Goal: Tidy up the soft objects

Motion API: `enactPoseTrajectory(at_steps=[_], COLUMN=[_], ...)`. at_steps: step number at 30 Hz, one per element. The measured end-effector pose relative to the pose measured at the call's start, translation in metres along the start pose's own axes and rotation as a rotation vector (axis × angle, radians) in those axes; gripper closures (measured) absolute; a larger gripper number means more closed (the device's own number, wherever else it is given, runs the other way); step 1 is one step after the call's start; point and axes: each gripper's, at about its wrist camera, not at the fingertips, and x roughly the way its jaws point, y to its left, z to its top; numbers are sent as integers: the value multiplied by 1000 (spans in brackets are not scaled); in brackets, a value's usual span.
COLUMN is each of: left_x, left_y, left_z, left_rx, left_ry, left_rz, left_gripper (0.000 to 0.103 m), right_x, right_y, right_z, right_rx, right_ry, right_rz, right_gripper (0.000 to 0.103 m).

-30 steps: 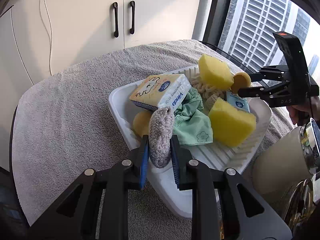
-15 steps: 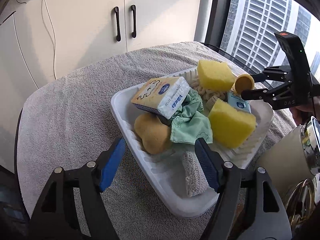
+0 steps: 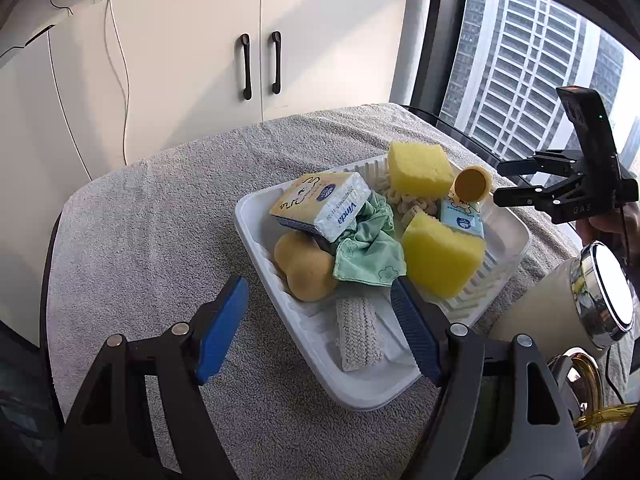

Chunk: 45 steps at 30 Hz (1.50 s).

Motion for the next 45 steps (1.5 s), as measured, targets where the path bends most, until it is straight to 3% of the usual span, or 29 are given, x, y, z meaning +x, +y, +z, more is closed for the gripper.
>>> enactPoseTrajectory(at_steps=[10,14,17,22,32,35,45], left_x=[-40,-57,-70,-93,-142,-152,-161], left_y=[7,11,9,-6,-37,-55,-124], left_z=[-17,-27,-40,-64,-116,-126,-148], left_rx=[-71,-117,-146,-169,-352,-354,-339], left_ry=[-62,-87,-104,-117,-184,-196,-206], left_rz=[53,76,96,153,243,293,339], left_gripper=[25,16,0,0,0,0,0], right_x=[-27,-39,-50,-70,-108,-115,-129], right_y=[-14,-21,-23,-18,24,44,105], right_z=[-25,-38,-50,-75,-134,-152,-195], right_rx=[64,96,117,120,140,143,165], right_ry=[-38,-53,-64,-82,-128,-135,-121], right_rz=[8,10,14,0,7,6,-18], right_gripper=[27,27,27,22,14,12,11])
